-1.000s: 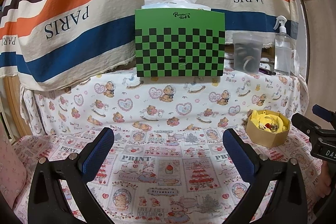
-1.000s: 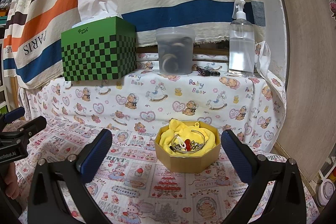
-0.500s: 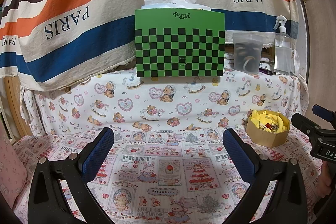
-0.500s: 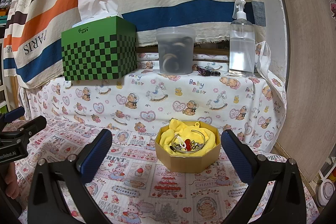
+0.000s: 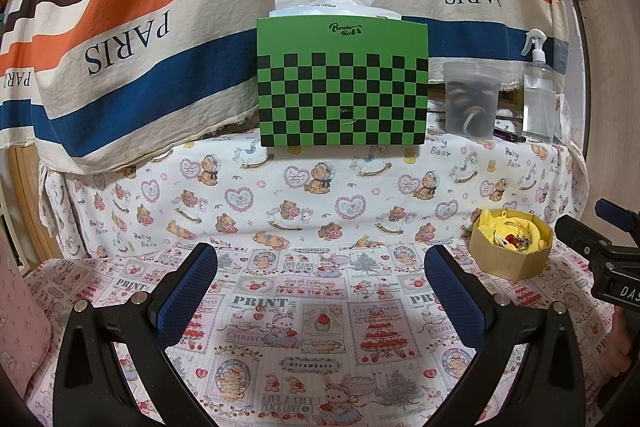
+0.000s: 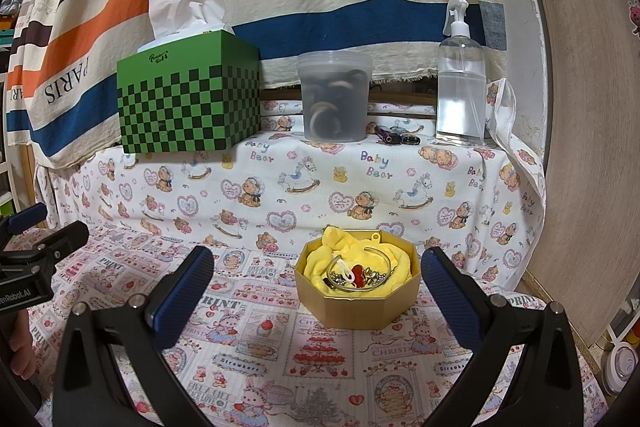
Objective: Organize jewelry
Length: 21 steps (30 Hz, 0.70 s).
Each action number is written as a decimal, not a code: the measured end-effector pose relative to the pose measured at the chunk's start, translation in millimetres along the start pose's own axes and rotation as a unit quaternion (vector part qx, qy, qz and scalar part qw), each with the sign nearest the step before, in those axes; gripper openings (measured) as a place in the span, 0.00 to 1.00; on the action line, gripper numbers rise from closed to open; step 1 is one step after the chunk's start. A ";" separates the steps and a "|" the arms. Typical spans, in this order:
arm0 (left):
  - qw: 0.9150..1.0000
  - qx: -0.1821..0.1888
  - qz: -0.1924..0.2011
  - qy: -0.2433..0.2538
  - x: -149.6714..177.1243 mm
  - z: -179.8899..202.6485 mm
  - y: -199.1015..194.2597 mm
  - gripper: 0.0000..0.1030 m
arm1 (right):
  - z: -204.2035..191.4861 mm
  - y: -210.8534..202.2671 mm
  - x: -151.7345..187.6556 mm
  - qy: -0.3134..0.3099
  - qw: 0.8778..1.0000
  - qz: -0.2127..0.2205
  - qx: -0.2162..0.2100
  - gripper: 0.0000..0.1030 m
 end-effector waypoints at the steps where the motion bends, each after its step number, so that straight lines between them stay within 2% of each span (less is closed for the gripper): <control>1: 1.000 0.001 0.000 0.000 0.0 -0.1 0.3 1.00 | -0.1 0.0 0.0 0.000 1.000 0.000 0.000 1.00; 21: 1.000 0.000 -0.001 0.000 0.7 -0.7 1.2 1.00 | -0.7 -0.6 -0.4 0.000 1.000 0.000 0.000 1.00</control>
Point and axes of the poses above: each gripper's, at about its wrist camera, not at the fingertips, and y roughly the way its jaws point, z to its right, x to its underside, the point moved 9 cm from there along y, roughly the way its jaws point, and after that the axes turned 15 degrees about y, right-handed, at the moved point
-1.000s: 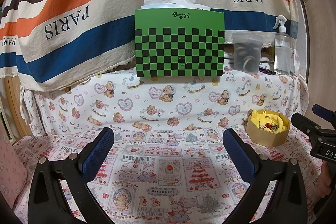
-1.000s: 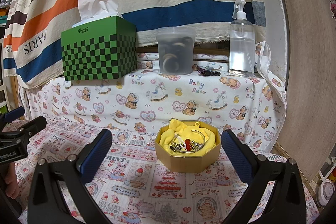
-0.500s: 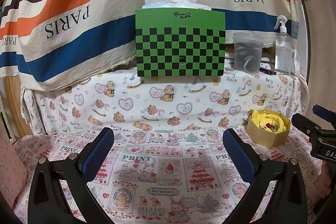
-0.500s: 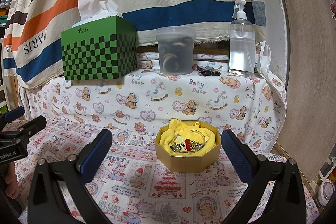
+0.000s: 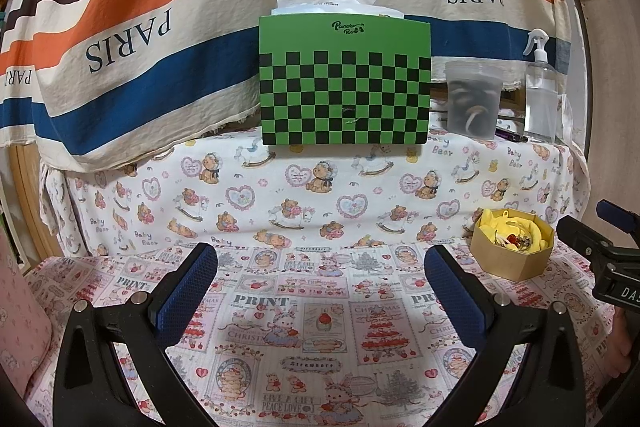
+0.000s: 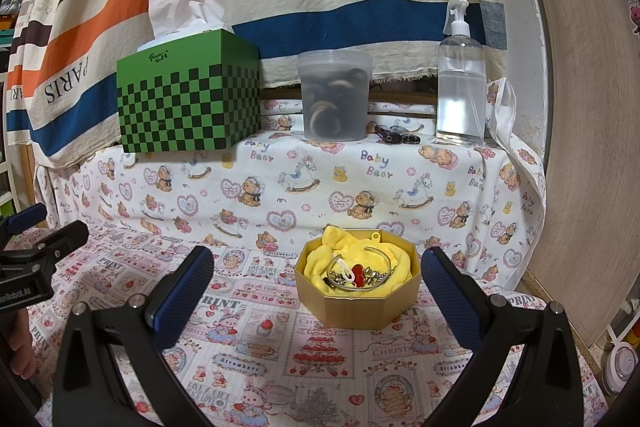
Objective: Organize jewelry
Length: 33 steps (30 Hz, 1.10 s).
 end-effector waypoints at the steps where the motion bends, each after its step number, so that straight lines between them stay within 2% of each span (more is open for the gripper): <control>1: 1.000 0.000 0.000 0.000 0.2 -0.3 0.0 1.00 | 0.2 0.2 -0.1 0.000 1.000 0.000 0.000 1.00; 33: 1.000 0.003 -0.006 0.000 1.9 0.2 1.4 1.00 | -0.7 1.2 1.0 -0.002 1.000 -0.003 -0.002 1.00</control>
Point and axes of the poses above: each gripper's, at about its wrist camera, not at the fingertips, and y roughly the way its jaws point, z to its right, x to its underside, the point moved 9 cm from there along y, roughly the way its jaws point, and after that the axes turned 15 degrees about y, right-handed, at the moved point
